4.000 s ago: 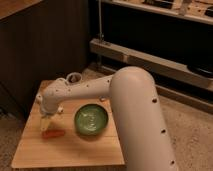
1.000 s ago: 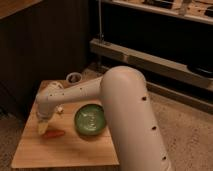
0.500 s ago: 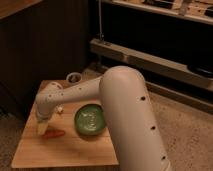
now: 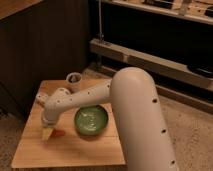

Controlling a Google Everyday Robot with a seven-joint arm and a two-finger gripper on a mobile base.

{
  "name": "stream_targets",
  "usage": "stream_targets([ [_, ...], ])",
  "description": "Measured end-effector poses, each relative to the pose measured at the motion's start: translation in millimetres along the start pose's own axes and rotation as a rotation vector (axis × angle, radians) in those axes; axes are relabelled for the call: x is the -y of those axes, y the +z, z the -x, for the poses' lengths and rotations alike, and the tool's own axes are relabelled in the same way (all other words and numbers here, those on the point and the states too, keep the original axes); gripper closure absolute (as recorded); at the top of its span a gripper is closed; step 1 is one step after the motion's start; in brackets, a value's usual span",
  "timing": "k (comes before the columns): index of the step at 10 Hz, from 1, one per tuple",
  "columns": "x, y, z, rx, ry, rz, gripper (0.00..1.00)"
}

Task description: Place the pepper in the ceramic bowl

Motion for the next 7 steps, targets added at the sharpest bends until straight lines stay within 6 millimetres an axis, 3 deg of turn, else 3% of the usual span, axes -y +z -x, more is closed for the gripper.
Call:
stream_targets([
  [7, -16, -9, -22, 0.081, 0.039, -0.011, 0.28],
])
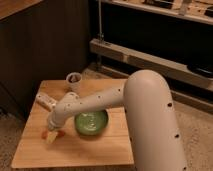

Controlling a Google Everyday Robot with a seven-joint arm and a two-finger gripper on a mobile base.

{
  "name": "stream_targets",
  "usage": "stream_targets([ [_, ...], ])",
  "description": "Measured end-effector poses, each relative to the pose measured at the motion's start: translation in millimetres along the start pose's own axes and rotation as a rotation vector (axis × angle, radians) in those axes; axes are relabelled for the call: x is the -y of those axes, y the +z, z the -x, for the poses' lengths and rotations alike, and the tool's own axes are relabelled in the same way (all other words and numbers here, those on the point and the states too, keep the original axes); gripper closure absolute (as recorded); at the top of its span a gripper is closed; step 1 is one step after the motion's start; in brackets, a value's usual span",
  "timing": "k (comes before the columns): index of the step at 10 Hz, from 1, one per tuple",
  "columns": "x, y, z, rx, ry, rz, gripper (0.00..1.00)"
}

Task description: Place the pepper in the ceramic bowl

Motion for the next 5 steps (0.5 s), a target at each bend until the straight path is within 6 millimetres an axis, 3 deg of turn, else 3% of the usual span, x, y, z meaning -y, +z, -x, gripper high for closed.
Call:
stream_targets([
  [5, -10, -8, -16, 0.028, 0.030, 0.004, 0.28],
])
